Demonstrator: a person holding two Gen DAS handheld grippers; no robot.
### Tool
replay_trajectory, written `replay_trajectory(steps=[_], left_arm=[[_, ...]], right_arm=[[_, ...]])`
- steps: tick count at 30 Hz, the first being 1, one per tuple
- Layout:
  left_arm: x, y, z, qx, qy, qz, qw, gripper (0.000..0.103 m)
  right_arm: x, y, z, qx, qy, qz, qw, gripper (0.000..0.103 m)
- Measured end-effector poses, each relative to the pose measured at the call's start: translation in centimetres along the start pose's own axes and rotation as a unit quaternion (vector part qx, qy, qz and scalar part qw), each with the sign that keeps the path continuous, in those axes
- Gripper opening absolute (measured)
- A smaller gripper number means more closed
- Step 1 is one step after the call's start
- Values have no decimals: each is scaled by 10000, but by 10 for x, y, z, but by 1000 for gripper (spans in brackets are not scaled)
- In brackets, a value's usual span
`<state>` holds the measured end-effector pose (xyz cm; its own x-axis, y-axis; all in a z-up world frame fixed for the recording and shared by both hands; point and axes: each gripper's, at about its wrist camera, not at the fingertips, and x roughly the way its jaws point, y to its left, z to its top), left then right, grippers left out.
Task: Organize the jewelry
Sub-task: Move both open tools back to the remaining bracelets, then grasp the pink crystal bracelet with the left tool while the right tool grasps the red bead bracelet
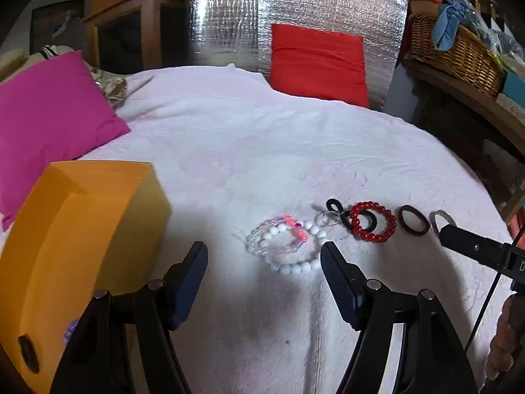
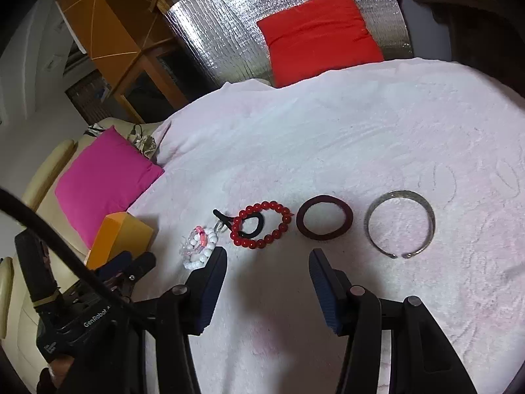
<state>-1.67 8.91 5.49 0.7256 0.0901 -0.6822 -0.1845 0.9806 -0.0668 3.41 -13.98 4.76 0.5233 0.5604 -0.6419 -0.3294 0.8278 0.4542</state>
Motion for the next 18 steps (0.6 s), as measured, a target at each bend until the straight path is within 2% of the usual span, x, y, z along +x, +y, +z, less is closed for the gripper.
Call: replay_trajectory(steps=[6,9,12,15,18], left_arm=[[23,-3,4,157,118,102,9998,72],[34,2,5,104,358,351,9987,71],[39,11,4,-97,550,254,9981,55],[42,17,1,-165,720,212,9970,45],[44,23,-4,-208,892,160,9957,29]], right_arm=[[9,-3,5,115,-18,-39,9999,56],[14,-5,8,158,-36,12,9999,55],[20,-1,13,79,-89,127,9998,48],[32,11,17,-74,-103,286,9995,47],[49,28,20,-347,-27,398,9986,47]])
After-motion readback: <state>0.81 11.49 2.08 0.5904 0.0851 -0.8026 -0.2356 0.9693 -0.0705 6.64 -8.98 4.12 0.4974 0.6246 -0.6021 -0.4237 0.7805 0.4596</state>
